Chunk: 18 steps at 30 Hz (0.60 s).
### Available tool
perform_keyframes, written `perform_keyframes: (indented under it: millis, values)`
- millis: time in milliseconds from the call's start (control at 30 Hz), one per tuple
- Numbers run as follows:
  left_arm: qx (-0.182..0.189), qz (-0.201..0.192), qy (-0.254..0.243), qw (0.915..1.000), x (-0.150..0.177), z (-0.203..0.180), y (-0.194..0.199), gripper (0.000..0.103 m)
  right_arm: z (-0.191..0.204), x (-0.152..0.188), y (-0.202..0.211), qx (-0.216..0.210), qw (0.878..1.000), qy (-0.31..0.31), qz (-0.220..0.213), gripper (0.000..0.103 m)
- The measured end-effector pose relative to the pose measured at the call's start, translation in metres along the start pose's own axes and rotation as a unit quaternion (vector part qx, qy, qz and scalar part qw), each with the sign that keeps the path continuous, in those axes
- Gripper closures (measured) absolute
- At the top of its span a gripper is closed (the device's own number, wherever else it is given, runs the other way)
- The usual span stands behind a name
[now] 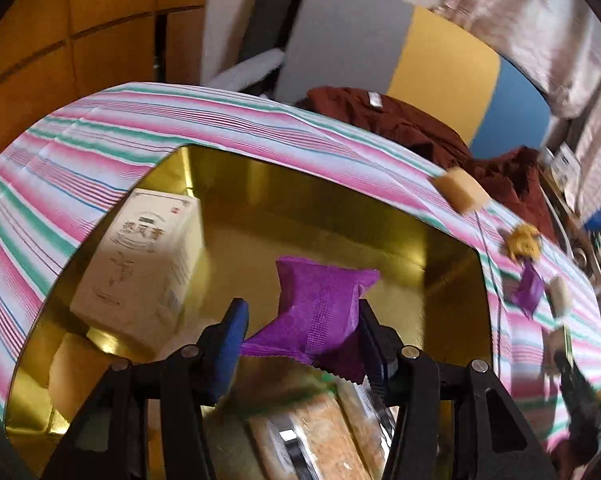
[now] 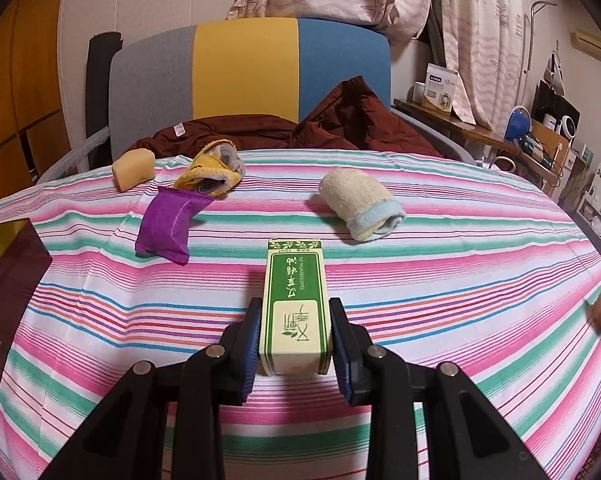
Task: Organize objects
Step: 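Carry the purple packet into the gold tray and open the left gripper, then carry the green box into the gold tray and open the right gripper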
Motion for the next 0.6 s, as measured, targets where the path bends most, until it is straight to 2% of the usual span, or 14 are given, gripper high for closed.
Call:
perform_keyframes:
  millis: [100,300,433,600]
  values:
    - [-0.004,0.024,0.005,0.9997,-0.001,0.007,-0.01,0.049,0.002,0.001,-0.001,0.002,1.0,0.005,0.001,0.072]
    - [-0.01,0.047,0.034,0.9983,0.001,0.02,-0.019,0.047,0.006,0.002,-0.002,0.005,1.0,0.015,0.005,0.072]
    - [-0.022,0.028,0.048,0.9982,0.002,0.026,-0.011,0.021,0.005,0.002,-0.001,0.005,1.0,0.014,0.003,0.072]
    - [-0.02,-0.012,0.062,0.9978,0.009,0.027,0.013,0.02,0.006,0.002,-0.001,0.005,1.0,0.017,0.001,0.072]
Point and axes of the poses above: each gripper's, at about its wrist camera, not at the fingertips, and y roughly against the way its jaws point, z to its left, x to its underside, the point moved 6 cm from there along -y, roughly the way its jaws point, and after that the axes turned 9 degrees about -y, right-handed, at the moved point
